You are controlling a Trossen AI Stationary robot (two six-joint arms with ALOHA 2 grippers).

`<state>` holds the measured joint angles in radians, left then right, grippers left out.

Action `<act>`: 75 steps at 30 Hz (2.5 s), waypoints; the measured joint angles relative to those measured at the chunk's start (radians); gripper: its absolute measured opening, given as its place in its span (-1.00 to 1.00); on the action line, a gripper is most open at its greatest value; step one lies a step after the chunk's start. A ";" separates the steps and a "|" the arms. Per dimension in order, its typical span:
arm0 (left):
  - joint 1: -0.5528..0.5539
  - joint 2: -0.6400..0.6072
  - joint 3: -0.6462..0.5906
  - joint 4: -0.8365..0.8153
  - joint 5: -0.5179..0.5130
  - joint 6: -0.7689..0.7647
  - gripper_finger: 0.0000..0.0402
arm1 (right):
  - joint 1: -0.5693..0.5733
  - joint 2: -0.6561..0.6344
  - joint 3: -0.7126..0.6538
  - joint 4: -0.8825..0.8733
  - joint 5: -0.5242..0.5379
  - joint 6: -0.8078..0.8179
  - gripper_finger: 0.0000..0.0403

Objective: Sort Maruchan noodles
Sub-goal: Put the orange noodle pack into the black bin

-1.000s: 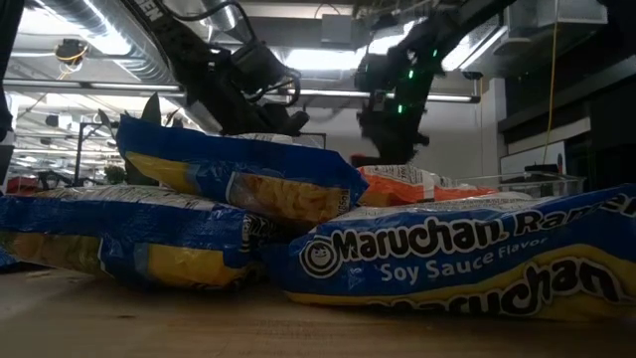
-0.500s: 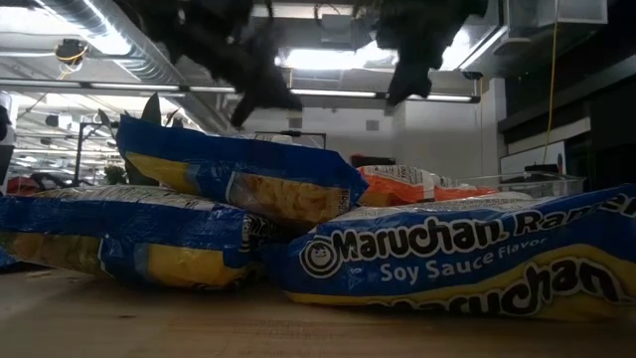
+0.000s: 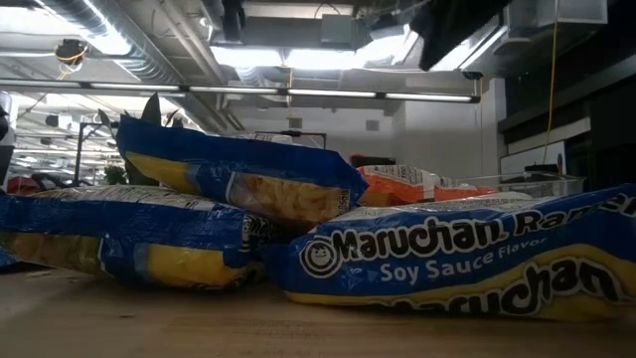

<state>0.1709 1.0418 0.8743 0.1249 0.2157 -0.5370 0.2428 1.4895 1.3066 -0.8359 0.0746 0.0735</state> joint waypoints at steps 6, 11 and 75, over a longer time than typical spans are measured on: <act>-0.102 -0.038 0.000 -0.021 0.049 0.023 -0.56 | 0.137 0.049 -0.089 0.321 0.156 0.151 0.52; -0.184 -0.046 0.000 -0.054 0.053 0.023 -0.42 | 0.205 0.201 -0.091 0.383 0.308 0.155 0.91; -0.274 0.034 0.001 -0.133 -0.024 0.596 0.02 | 0.095 0.094 0.550 -0.178 0.220 0.416 -1.00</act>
<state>-0.1035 1.0758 0.8753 -0.0078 0.1918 0.0592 0.3378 1.5832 1.8562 -1.0136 0.2943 0.4896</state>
